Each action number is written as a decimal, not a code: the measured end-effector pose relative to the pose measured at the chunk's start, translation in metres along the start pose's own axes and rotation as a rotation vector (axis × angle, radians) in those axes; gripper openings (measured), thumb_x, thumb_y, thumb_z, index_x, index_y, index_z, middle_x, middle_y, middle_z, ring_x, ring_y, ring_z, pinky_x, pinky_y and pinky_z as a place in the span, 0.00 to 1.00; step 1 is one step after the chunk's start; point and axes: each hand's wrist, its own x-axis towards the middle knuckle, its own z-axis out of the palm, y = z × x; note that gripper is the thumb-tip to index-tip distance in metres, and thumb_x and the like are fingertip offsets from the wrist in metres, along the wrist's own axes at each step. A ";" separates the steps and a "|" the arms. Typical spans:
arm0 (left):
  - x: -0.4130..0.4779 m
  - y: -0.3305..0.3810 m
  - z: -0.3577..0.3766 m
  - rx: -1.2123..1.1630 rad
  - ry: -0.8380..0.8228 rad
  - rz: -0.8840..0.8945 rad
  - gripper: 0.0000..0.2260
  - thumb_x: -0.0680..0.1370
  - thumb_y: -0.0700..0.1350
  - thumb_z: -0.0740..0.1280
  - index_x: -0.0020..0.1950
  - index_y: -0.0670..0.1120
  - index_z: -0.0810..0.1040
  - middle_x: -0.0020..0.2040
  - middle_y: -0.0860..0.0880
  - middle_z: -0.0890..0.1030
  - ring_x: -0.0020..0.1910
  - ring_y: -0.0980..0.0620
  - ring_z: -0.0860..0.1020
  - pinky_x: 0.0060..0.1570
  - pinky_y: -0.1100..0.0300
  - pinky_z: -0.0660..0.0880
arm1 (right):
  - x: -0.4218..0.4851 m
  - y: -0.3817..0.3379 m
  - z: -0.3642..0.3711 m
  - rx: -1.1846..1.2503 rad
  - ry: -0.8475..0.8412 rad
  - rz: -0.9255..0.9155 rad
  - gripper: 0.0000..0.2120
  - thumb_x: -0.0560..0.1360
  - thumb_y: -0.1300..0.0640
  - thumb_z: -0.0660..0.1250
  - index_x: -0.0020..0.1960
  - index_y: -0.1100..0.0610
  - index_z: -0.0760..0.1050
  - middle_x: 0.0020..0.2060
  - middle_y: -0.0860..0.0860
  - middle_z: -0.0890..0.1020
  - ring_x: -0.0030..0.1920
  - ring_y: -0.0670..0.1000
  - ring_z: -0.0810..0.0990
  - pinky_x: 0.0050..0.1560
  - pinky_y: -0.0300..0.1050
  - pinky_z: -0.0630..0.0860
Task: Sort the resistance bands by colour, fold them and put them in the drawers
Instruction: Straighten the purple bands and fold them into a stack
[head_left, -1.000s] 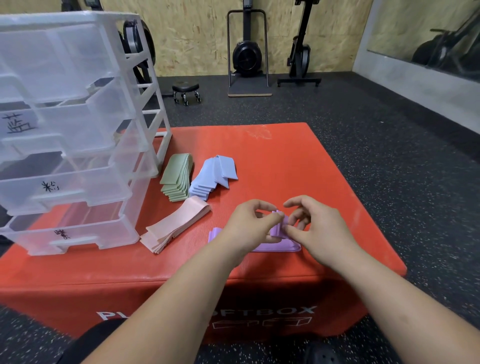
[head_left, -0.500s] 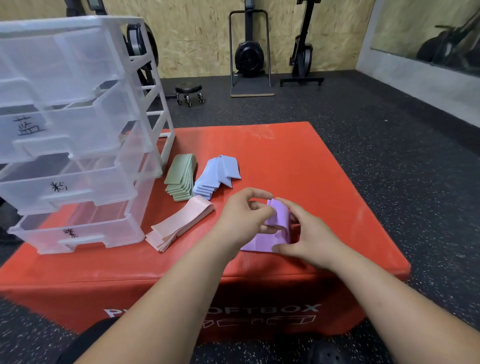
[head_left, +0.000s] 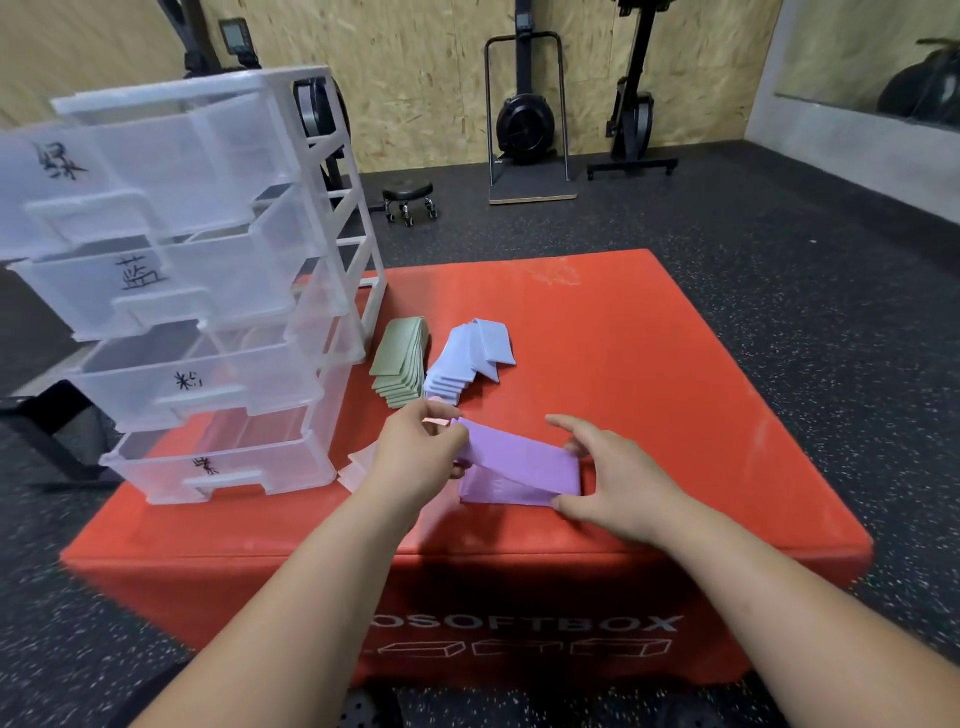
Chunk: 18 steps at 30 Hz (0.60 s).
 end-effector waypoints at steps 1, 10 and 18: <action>0.000 -0.003 -0.003 0.033 0.020 0.004 0.06 0.79 0.37 0.67 0.52 0.45 0.82 0.43 0.44 0.82 0.34 0.50 0.81 0.39 0.51 0.84 | 0.001 -0.001 0.001 -0.032 -0.006 -0.008 0.47 0.64 0.45 0.77 0.80 0.41 0.61 0.61 0.44 0.80 0.63 0.49 0.75 0.68 0.49 0.72; 0.003 -0.027 -0.006 0.896 0.002 0.348 0.15 0.81 0.43 0.63 0.69 0.50 0.73 0.54 0.44 0.82 0.51 0.41 0.80 0.42 0.52 0.66 | 0.003 0.000 0.003 -0.159 -0.016 -0.098 0.43 0.67 0.41 0.75 0.79 0.39 0.62 0.62 0.40 0.78 0.63 0.46 0.73 0.68 0.48 0.72; 0.018 -0.039 0.010 1.297 -0.055 0.479 0.24 0.80 0.37 0.62 0.76 0.46 0.65 0.58 0.44 0.80 0.56 0.41 0.80 0.48 0.48 0.76 | 0.010 0.008 -0.018 -0.147 -0.090 -0.160 0.21 0.68 0.44 0.76 0.60 0.37 0.77 0.49 0.39 0.78 0.44 0.43 0.80 0.50 0.45 0.79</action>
